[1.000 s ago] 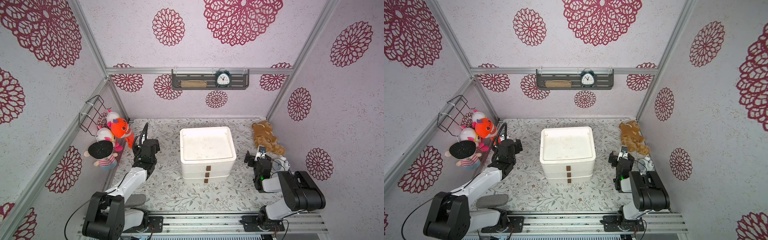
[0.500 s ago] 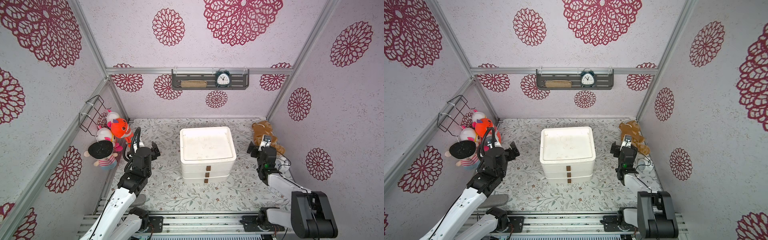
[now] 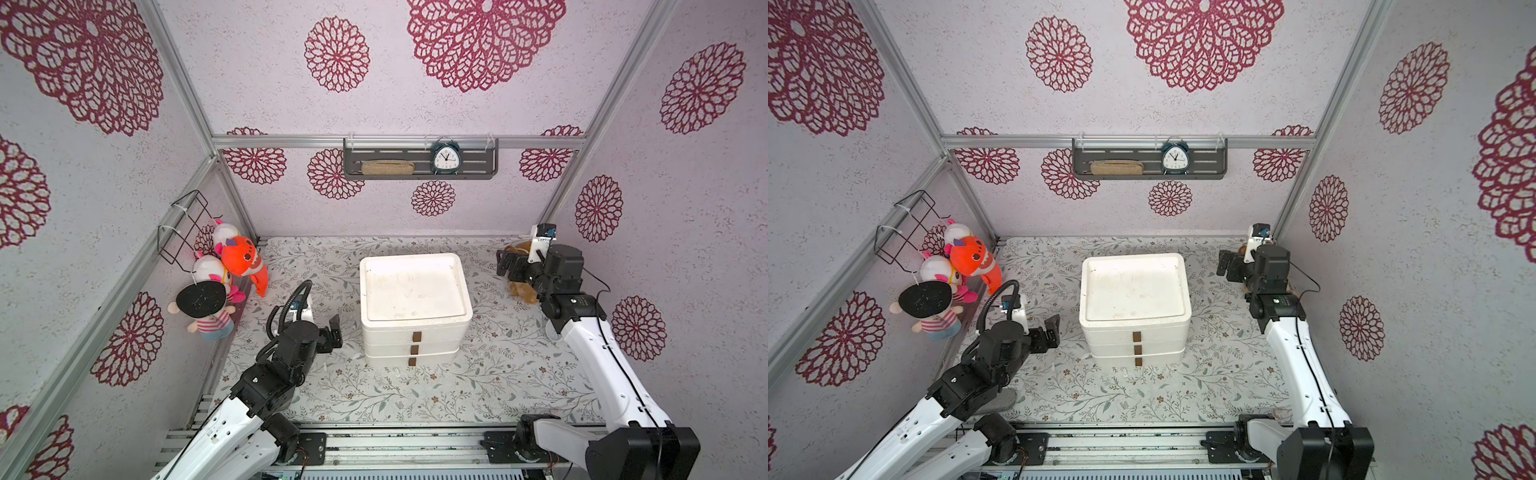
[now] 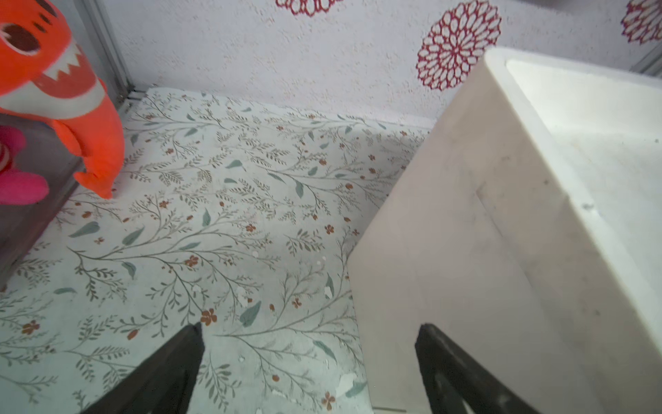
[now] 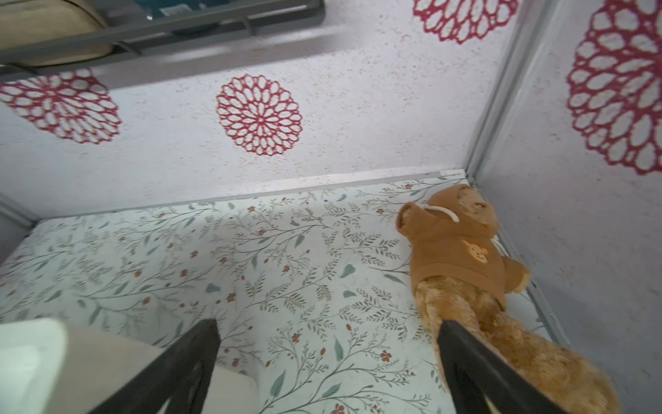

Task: Take the microphone out of the drawer
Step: Adjust the storage box at the center of the board.

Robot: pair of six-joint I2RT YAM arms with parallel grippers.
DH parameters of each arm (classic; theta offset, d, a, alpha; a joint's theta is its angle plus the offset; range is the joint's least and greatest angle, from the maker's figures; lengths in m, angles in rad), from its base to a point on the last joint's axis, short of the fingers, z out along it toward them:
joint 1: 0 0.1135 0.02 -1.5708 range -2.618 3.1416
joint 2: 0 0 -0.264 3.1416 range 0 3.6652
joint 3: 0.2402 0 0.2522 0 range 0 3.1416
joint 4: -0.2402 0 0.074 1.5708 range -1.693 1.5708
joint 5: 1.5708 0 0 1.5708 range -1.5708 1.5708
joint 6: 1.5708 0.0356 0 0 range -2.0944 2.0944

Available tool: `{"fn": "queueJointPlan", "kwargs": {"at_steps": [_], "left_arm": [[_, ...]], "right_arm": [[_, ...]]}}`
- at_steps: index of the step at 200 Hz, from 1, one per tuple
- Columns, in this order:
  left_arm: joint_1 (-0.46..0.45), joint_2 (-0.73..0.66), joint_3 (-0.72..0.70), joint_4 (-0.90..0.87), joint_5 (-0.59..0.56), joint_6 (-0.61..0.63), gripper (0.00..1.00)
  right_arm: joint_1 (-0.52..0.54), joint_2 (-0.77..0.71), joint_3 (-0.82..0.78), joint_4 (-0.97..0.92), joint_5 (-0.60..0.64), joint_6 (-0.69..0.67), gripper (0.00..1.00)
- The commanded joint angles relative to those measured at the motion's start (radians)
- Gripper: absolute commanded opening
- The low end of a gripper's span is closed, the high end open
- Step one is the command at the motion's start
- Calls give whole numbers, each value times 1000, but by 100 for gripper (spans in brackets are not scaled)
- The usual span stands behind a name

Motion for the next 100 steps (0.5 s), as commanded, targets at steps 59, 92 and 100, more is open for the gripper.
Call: {"fn": "queueJointPlan", "kwargs": {"at_steps": [59, 92, 100], "left_arm": [[-201, 22, 18, -173, 18, -119, 97], [-284, 90, 19, -135, 51, -109, 97], [-302, 104, 16, -115, 62, -98, 97]], "right_arm": [[115, 78, 205, -211, -310, 3, 99], [149, 137, 238, -187, -373, 1, 99], [154, 153, 243, -179, -388, 3, 99]]}}
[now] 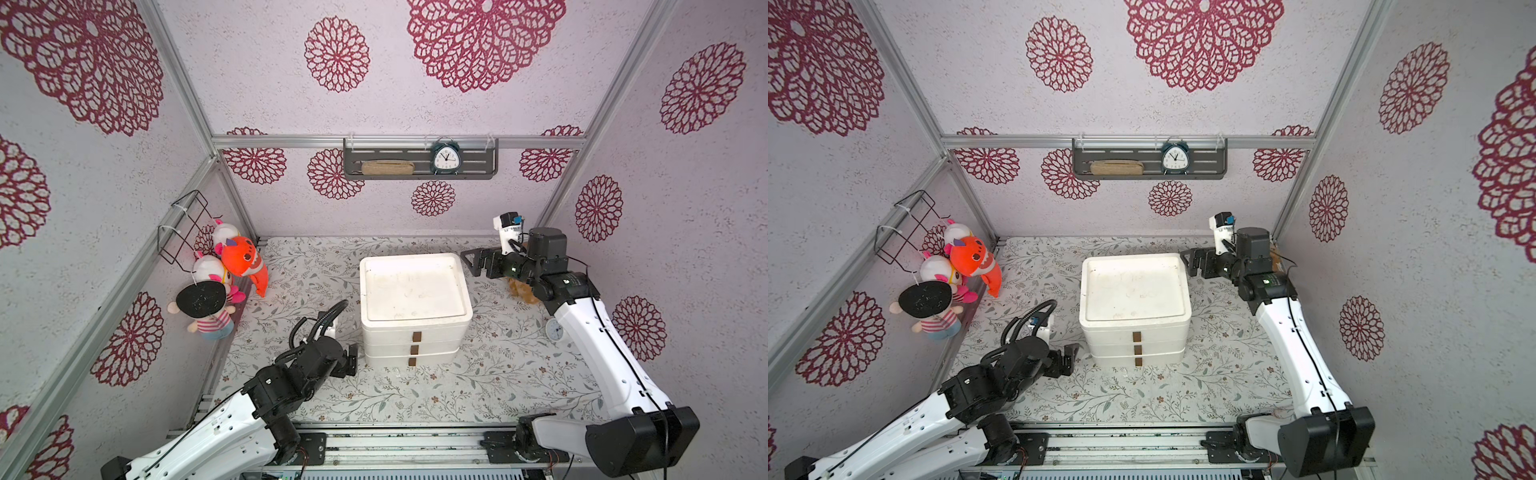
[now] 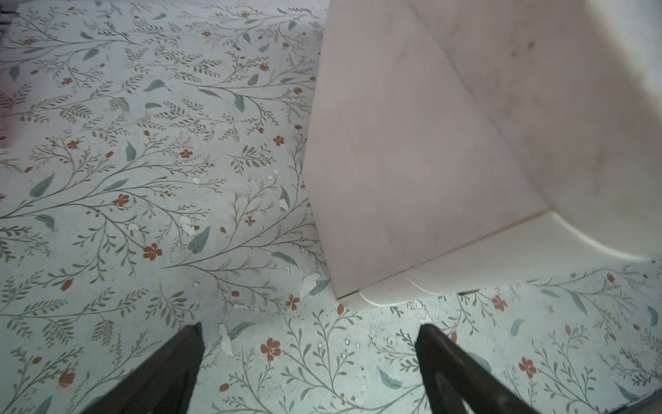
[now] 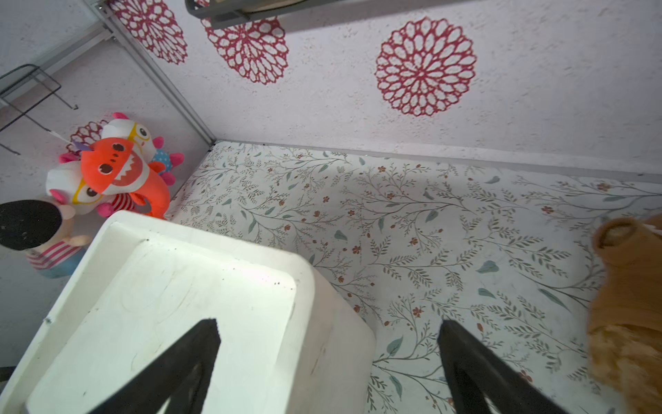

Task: Take the microphone out of the drawer
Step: Adjust the storage box at the center of the board.

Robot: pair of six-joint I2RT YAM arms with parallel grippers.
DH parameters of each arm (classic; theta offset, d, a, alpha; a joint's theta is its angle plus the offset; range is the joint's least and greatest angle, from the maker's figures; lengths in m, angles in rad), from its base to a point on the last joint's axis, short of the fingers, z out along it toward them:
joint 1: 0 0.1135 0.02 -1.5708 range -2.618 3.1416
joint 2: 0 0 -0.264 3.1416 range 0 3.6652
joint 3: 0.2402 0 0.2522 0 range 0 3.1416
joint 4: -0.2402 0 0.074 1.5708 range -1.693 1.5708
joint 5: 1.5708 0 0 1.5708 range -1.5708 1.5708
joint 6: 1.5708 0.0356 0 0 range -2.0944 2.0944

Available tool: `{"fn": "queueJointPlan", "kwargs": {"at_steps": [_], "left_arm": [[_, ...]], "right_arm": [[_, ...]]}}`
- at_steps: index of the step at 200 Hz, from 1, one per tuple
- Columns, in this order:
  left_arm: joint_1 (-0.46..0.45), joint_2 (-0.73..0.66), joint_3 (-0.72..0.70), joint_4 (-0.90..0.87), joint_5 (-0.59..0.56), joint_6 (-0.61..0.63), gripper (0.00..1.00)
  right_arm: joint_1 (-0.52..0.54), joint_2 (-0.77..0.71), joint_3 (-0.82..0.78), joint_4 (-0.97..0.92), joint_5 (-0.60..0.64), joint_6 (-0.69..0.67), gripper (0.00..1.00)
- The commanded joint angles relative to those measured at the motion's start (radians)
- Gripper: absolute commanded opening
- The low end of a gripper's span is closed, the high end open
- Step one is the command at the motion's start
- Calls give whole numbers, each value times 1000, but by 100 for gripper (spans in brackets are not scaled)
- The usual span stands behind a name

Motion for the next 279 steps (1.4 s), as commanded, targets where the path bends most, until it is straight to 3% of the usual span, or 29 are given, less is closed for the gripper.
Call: {"fn": "queueJointPlan", "kwargs": {"at_steps": [1, 93, 201, 279], "left_arm": [[-54, 33, 16, 33, 31, -5, 97], [-70, 191, -7, 286, -27, 119, 97], [237, 489, 118, 571, 242, 345, 97], [334, 705, 285, 682, 370, 377, 97]], "right_arm": [[16, 32, 44, 12, -84, 4, 99], [70, 149, 48, 90, -127, 22, 99], [69, 151, -10, 164, -88, 16, 99], [70, 64, -122, 278, -88, 54, 99]]}}
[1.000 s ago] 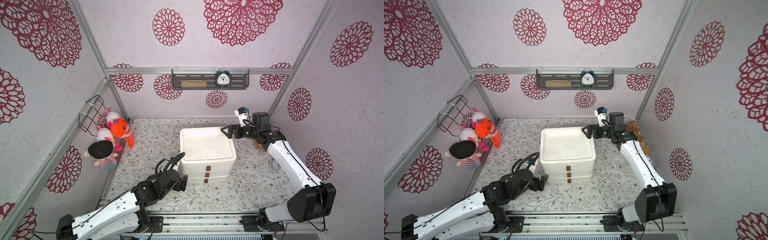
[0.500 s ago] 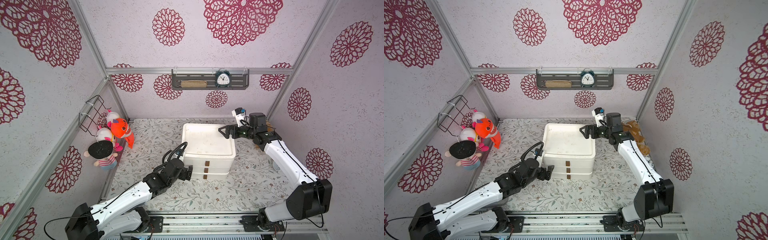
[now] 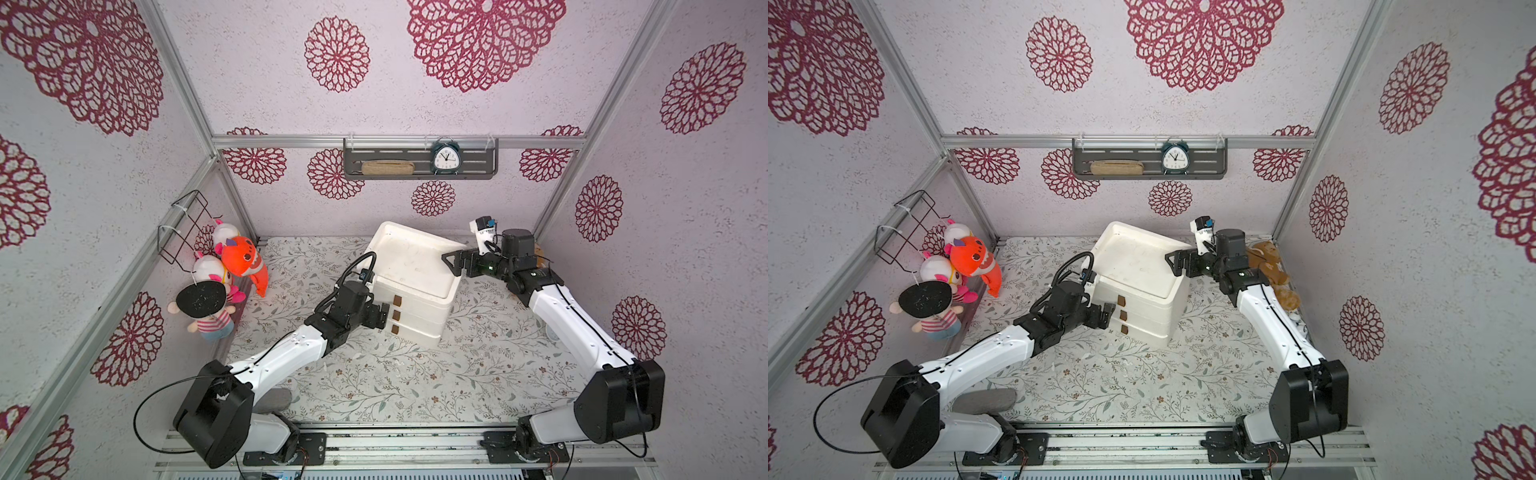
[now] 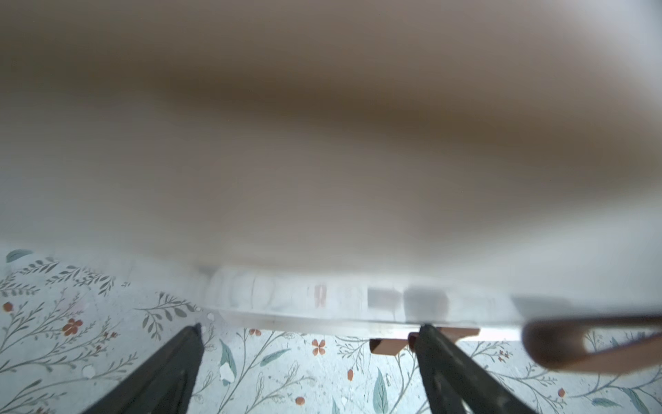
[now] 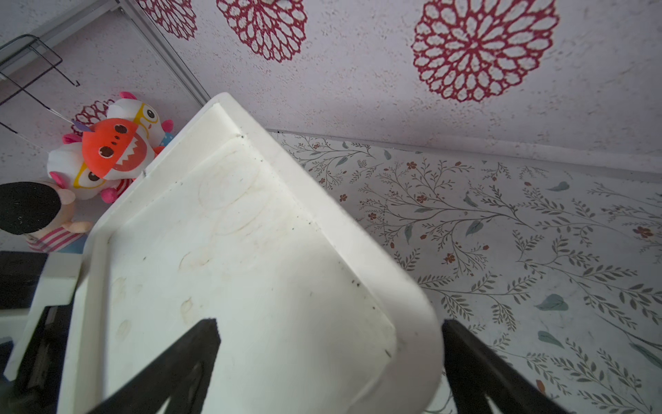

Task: Take the microphone out of the drawer
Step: Adjust the storage box at the center of the board.

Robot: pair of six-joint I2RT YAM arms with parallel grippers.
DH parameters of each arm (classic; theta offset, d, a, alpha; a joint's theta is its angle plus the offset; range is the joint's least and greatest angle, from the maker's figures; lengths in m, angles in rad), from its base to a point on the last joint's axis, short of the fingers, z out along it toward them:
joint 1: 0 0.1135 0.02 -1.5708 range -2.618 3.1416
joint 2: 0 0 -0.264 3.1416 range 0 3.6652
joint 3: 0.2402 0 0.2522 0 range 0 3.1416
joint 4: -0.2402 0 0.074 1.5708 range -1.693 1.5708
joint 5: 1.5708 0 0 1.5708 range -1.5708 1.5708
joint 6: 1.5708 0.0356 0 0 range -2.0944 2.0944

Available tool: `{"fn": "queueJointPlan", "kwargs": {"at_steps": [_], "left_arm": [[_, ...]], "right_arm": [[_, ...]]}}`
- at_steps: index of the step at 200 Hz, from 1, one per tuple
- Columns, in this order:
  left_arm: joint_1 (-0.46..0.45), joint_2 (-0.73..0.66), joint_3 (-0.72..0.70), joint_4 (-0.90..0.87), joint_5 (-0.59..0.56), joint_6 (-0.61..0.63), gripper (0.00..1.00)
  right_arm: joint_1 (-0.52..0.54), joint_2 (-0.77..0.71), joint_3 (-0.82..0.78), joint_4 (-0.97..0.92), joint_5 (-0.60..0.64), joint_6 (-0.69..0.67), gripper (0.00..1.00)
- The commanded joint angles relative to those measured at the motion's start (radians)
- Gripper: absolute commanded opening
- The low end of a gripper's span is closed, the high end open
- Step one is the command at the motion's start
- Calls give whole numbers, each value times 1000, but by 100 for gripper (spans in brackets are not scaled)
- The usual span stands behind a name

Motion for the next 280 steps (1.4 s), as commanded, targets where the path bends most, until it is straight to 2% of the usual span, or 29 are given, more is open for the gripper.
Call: {"fn": "queueJointPlan", "kwargs": {"at_steps": [1, 39, 78, 124, 169, 223, 280], "left_arm": [[21, 46, 62, 107, 46, 16, 97], [41, 36, 31, 176, 67, -44, 97], [41, -70, -74, 192, 66, -104, 97], [43, -204, -135, 131, 126, -178, 97], [43, -280, -151, 90, 198, -342, 97], [77, -267, -209, 243, 338, -557, 97], [133, -262, -250, 353, 435, -672, 97]], "right_arm": [[16, -68, -34, 46, -64, 42, 99], [20, -114, -52, 39, -63, 60, 99], [21, -125, 56, -129, 114, 17, 99], [20, 41, 312, -337, 185, -31, 98], [22, 213, 512, -474, 180, -95, 91], [44, 327, 672, -580, 173, -175, 84], [84, 451, 836, -666, 232, -225, 72]]}}
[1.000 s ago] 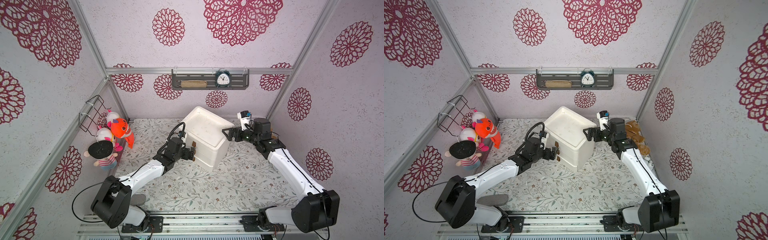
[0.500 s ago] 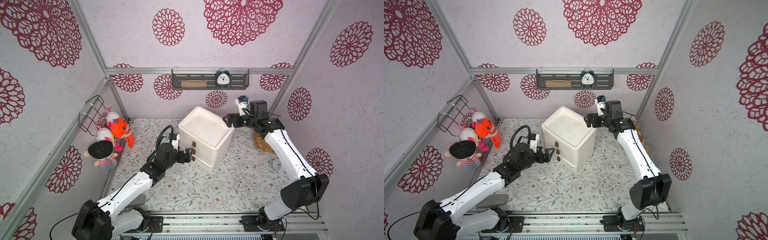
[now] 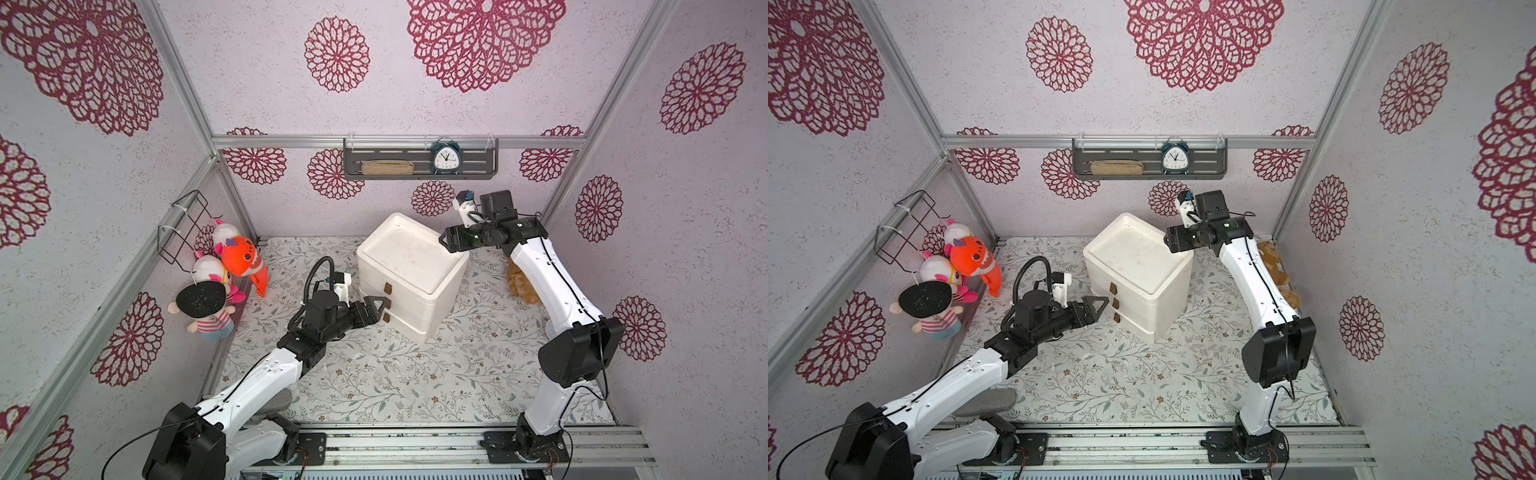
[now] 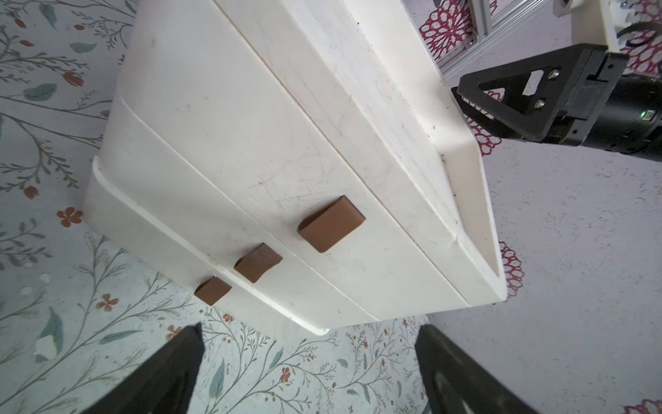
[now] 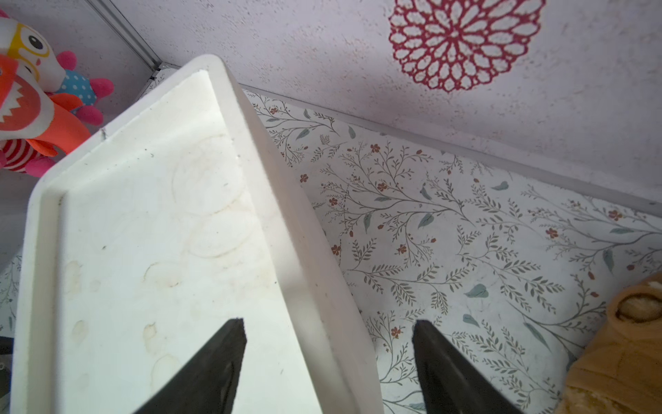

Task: Take the microphone out of the drawer
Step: Adjust the storage box at the center of the board.

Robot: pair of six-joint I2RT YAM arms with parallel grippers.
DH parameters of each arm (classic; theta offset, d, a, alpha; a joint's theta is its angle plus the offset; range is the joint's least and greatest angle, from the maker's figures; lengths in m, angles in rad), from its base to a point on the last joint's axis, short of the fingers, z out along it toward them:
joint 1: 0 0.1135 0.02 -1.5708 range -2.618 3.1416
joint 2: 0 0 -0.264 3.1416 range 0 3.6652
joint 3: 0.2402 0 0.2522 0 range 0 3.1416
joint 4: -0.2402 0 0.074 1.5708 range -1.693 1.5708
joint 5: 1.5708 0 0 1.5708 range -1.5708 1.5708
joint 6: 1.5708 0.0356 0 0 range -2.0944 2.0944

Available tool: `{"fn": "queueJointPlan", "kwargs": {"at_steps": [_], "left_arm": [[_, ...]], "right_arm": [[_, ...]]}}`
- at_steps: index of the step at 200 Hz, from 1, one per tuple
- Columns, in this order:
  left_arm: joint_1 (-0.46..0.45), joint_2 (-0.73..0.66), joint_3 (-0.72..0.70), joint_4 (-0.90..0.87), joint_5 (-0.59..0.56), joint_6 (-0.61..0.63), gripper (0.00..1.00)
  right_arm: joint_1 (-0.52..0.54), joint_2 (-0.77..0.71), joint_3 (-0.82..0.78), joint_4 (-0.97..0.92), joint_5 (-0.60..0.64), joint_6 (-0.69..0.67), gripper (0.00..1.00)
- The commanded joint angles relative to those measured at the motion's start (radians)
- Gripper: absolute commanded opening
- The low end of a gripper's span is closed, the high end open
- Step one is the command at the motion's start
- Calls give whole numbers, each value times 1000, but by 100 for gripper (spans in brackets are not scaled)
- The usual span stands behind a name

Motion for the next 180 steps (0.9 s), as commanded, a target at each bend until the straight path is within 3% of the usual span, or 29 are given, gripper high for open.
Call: {"fn": "queueJointPlan", "kwargs": {"at_steps": [1, 50, 86, 180], "left_arm": [[26, 5, -23, 102, 69, -94, 97], [68, 5, -39, 145, 118, -143, 97], [94, 48, -74, 285, 180, -222, 97], [131, 216, -82, 592, 266, -370, 98]], "right_arm": [[21, 53, 93, -66, 35, -47, 72], [54, 147, 199, -86, 85, -71, 69], [62, 173, 217, -89, 101, -85, 62], [64, 164, 179, -111, 117, -59, 15]]}}
